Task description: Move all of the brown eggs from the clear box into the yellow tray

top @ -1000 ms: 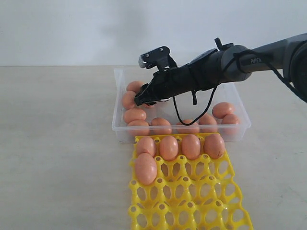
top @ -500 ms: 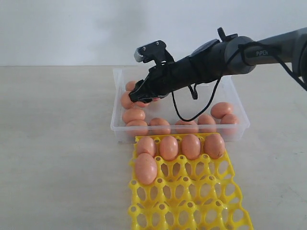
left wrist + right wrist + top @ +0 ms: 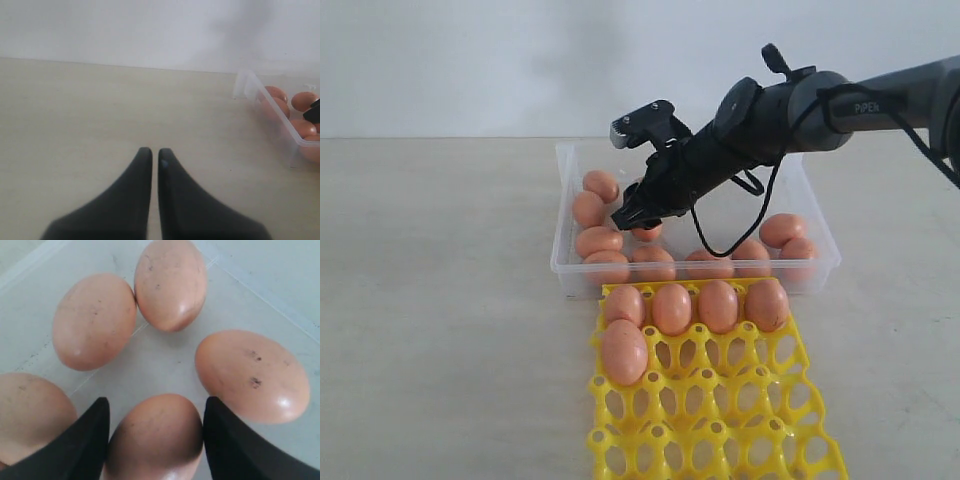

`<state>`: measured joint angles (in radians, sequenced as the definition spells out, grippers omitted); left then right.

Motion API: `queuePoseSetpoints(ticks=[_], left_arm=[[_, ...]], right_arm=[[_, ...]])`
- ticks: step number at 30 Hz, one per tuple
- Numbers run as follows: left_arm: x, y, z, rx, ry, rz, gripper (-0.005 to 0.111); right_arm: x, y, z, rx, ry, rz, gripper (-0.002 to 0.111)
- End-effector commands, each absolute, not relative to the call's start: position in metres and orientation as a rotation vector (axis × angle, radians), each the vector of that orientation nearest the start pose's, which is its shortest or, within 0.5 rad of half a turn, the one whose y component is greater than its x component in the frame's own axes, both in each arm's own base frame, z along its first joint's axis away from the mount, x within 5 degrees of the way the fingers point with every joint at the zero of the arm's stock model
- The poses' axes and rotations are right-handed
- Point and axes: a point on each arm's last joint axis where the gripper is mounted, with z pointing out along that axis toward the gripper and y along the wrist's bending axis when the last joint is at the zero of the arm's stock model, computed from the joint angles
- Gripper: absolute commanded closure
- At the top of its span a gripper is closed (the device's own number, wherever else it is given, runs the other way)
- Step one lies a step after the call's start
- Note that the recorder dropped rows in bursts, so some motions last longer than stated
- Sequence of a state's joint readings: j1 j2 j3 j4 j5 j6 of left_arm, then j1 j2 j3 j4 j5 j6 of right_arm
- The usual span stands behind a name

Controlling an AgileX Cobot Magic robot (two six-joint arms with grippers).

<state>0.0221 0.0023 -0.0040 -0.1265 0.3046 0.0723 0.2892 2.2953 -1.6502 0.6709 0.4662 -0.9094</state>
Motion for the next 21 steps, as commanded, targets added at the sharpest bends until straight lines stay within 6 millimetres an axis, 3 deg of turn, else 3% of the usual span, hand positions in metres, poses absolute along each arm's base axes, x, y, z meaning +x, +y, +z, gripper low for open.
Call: queuePoseSetpoints(ticks=[1, 7, 12, 21], left_arm=[[0.055, -0.002, 0.187, -0.027, 1.773, -0.048, 0.103], [0.055, -0.002, 0.187, -0.027, 1.773, -0.048, 0.103], [0.055, -0.002, 0.187, -0.027, 1.773, -0.048, 0.103], [0.055, -0.002, 0.187, -0.027, 1.773, -0.048, 0.103]], right_arm=[[0.46, 0.164, 0.11, -0.882, 2.398, 0.347, 0.074], [0.458, 0.164, 0.112, -0.89, 2.408, 0.363, 0.108], [0.456, 0.165, 0.127, -0.848, 2.41, 0.388, 0.109], [0.452, 0.161, 0.184, -0.626, 2.185, 0.231, 0.109]])
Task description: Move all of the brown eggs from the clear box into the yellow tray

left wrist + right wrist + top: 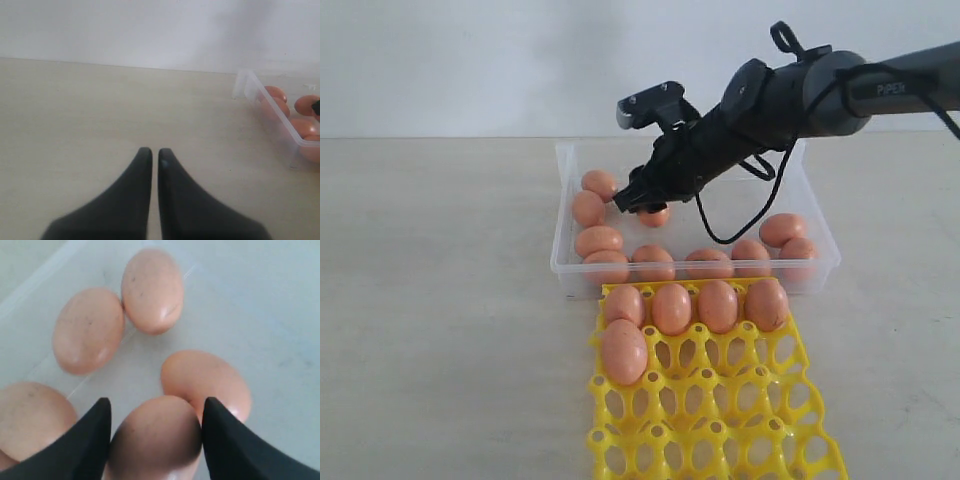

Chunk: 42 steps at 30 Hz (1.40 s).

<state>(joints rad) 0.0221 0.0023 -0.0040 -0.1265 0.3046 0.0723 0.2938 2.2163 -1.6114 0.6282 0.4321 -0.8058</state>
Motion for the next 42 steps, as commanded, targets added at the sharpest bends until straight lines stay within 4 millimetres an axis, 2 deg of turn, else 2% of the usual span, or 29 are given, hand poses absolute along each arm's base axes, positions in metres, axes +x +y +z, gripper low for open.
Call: queuePoseSetpoints(ticks=[1, 4, 8, 10, 15, 20, 22, 24, 27, 30, 31, 34, 36, 38, 41, 42], left_arm=[[0.055, -0.002, 0.187, -0.027, 1.773, -0.048, 0.103], [0.055, -0.002, 0.187, -0.027, 1.773, -0.048, 0.103], [0.055, -0.002, 0.187, -0.027, 1.773, -0.048, 0.103], [0.055, -0.002, 0.187, -0.027, 1.773, -0.048, 0.103], [0.055, -0.002, 0.187, -0.027, 1.773, -0.048, 0.103], [0.055, -0.002, 0.187, -0.027, 1.773, -0.048, 0.103], [0.055, -0.002, 0.187, -0.027, 1.773, -0.048, 0.103], [0.055, -0.002, 0.187, -0.027, 1.773, -0.048, 0.103], [0.055, -0.002, 0.187, -0.027, 1.773, -0.048, 0.103], [0.055, -0.002, 0.187, -0.027, 1.773, -0.048, 0.103], [0.055, -0.002, 0.187, -0.027, 1.773, -0.048, 0.103], [0.055, -0.002, 0.187, -0.027, 1.773, -0.048, 0.103], [0.055, -0.002, 0.187, -0.027, 1.773, -0.048, 0.103], [0.055, -0.002, 0.187, -0.027, 1.773, -0.048, 0.103], [0.055, -0.002, 0.187, -0.027, 1.773, -0.048, 0.103], [0.055, -0.002, 0.187, -0.027, 1.773, -0.048, 0.103]], right_arm=[[0.445, 0.162, 0.187, -0.587, 2.129, 0.173, 0.109], [0.417, 0.163, 0.202, -0.486, 1.938, 0.013, 0.109], [0.375, 0.165, 0.203, -0.408, 1.712, -0.159, 0.109], [0.364, 0.165, 0.194, -0.42, 1.702, -0.186, 0.109], [0.356, 0.16, 0.181, -0.447, 1.758, -0.187, 0.109], [0.359, 0.161, 0.19, -0.417, 1.737, -0.174, 0.108], [0.36, 0.166, 0.194, -0.43, 1.812, -0.102, 0.104], [0.364, 0.176, 0.197, -0.455, 1.956, 0.043, 0.096], [0.379, 0.184, 0.212, -0.585, 2.112, 0.249, 0.077], [0.398, 0.188, 0.23, -0.809, 2.146, 0.315, 0.059], [0.406, 0.187, 0.236, -0.814, 2.161, 0.334, 0.058], [0.426, 0.184, 0.243, -0.662, 2.299, 0.425, 0.059], [0.433, 0.182, 0.243, -0.617, 2.394, 0.382, 0.06], [0.443, 0.177, 0.236, -0.595, 2.443, 0.26, 0.06], [0.458, 0.166, 0.208, -0.675, 2.477, -0.005, 0.06], [0.459, 0.165, 0.202, -0.694, 2.483, -0.031, 0.06]])
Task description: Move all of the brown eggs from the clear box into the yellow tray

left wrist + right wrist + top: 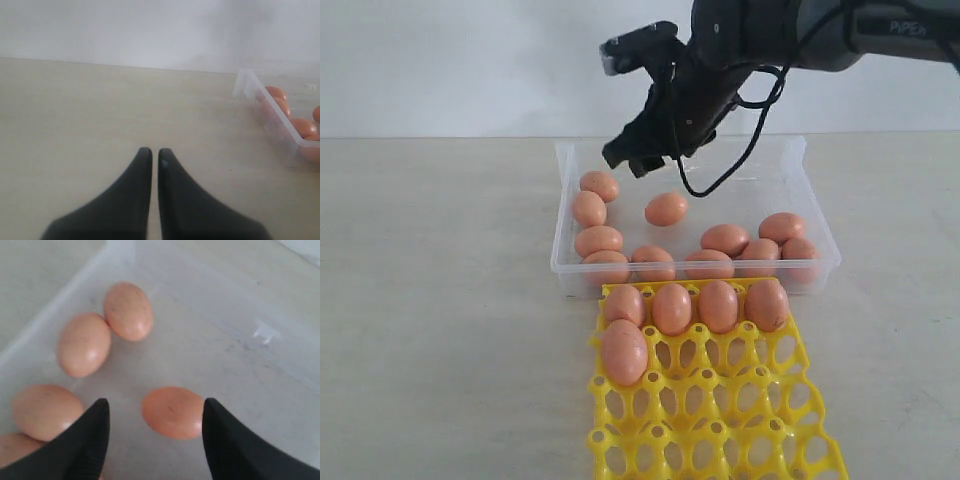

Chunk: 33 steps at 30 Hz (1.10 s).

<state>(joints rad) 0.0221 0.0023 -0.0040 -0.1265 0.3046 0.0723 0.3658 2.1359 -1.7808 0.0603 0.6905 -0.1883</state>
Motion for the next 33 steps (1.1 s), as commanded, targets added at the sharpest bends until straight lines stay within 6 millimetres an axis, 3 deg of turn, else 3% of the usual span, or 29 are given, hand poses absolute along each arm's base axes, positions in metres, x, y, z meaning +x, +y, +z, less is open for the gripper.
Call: queuePoseSetpoints(ticks=[1, 3, 6, 10, 16, 21, 28, 33], left_arm=[[0.055, -0.002, 0.187, -0.027, 1.773, -0.048, 0.103], [0.055, -0.002, 0.187, -0.027, 1.773, -0.048, 0.103], [0.055, -0.002, 0.187, -0.027, 1.773, -0.048, 0.103], [0.055, -0.002, 0.187, -0.027, 1.773, -0.048, 0.103], [0.055, -0.002, 0.187, -0.027, 1.773, -0.048, 0.103], [0.055, -0.002, 0.187, -0.027, 1.773, -0.048, 0.103], [0.055, -0.002, 0.187, -0.027, 1.773, -0.048, 0.103], [0.055, -0.002, 0.187, -0.027, 1.773, -0.048, 0.103]], right_arm=[[0.462, 0.165, 0.192, -0.767, 2.47, -0.068, 0.06], [0.466, 0.167, 0.183, -0.825, 2.436, -0.081, 0.06], [0.469, 0.17, 0.178, -0.605, 2.473, 0.008, 0.06], [0.473, 0.175, 0.179, -0.505, 2.437, 0.106, 0.06], [0.472, 0.177, 0.179, -0.682, 2.398, 0.072, 0.06], [0.466, 0.175, 0.174, -0.58, 2.512, 0.103, 0.06], [0.448, 0.168, 0.165, -0.603, 2.748, 0.073, 0.06], [0.449, 0.168, 0.165, -0.533, 2.759, 0.079, 0.06]])
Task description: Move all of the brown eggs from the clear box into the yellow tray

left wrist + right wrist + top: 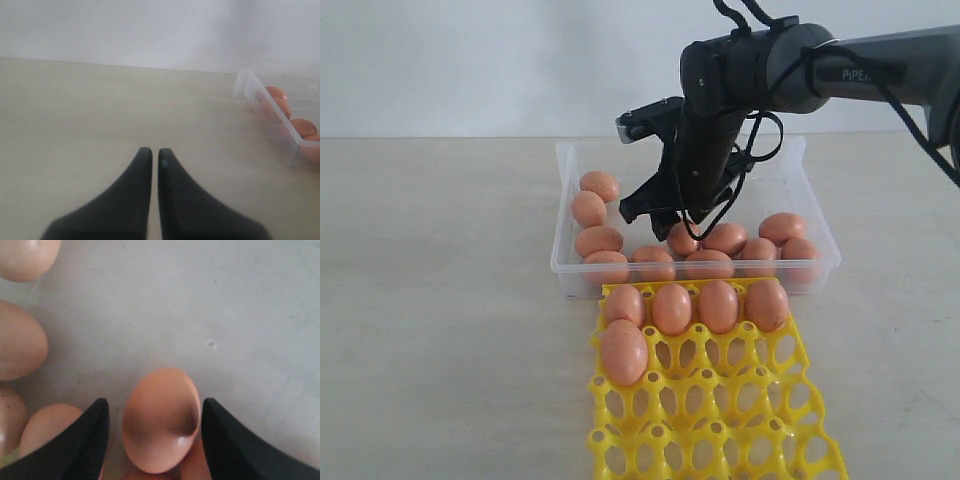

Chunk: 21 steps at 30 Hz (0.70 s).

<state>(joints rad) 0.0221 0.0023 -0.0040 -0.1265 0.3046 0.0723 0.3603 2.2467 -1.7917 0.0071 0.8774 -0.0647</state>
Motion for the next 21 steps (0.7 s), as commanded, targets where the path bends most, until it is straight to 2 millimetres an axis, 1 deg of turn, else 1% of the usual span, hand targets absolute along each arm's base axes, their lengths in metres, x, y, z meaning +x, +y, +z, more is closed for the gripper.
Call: queuePoseSetpoints(ticks=[1, 4, 7, 9, 15, 19, 21], left_arm=[[0.055, -0.002, 0.187, -0.027, 1.773, -0.048, 0.103], [0.055, -0.002, 0.187, -0.027, 1.773, -0.048, 0.103], [0.055, -0.002, 0.187, -0.027, 1.773, -0.048, 0.103], [0.055, -0.002, 0.187, -0.027, 1.773, -0.048, 0.103], [0.055, -0.002, 0.187, -0.027, 1.773, -0.048, 0.103], [0.055, -0.002, 0.187, -0.027, 1.773, -0.048, 0.103], [0.055, -0.002, 0.187, -0.027, 1.773, -0.048, 0.103]], right_arm=[[0.45, 0.168, 0.166, -0.507, 2.744, 0.087, 0.06], [0.452, 0.17, 0.167, -0.483, 2.722, 0.11, 0.06], [0.451, 0.17, 0.165, -0.455, 2.739, 0.123, 0.06], [0.451, 0.17, 0.159, -0.458, 2.756, 0.119, 0.06], [0.454, 0.173, 0.128, -0.444, 2.799, 0.142, 0.06], [0.456, 0.174, 0.122, -0.446, 2.788, 0.143, 0.06], [0.455, 0.175, 0.122, -0.428, 2.799, 0.156, 0.066]])
